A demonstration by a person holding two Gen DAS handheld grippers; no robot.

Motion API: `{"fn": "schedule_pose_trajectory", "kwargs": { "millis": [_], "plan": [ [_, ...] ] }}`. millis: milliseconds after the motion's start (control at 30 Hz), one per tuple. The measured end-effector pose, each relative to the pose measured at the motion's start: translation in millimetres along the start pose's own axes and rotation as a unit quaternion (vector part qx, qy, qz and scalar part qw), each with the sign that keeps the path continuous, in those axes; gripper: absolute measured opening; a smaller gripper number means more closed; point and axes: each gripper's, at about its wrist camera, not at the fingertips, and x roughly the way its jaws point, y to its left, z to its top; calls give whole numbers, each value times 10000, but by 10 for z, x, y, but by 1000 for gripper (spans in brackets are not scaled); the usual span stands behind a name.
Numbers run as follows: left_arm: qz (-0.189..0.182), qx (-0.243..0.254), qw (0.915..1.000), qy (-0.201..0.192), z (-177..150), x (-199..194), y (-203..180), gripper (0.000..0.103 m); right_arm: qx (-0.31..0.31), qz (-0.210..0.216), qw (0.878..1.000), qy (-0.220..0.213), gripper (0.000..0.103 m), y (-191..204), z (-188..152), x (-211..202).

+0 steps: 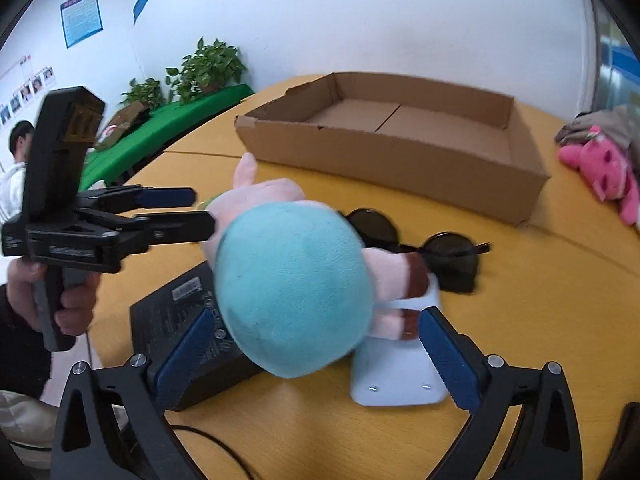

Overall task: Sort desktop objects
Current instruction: 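Move both tools to the plush pig and close both grippers on it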

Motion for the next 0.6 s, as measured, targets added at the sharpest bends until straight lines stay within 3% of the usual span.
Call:
{"fn": "schedule_pose_trajectory", "kwargs": {
  "millis": [67,233,467,600],
  "plan": [
    [-343,-168,9993,20,-1,32,106,84,-62,188,9997,140,103,57,-13,149],
    [-840,-384,9956,152,-7,106,284,86,-184,-31,9993,313,103,153,-22,393],
    [-904,-87,9957,151,-61,82,189,79,187,-175,9996,124,89,114,-39,417],
    [-934,-60,9955,-127,36,-11,197,79,139,-226,9996,-73,89,284,-98,330]
  ]
}}
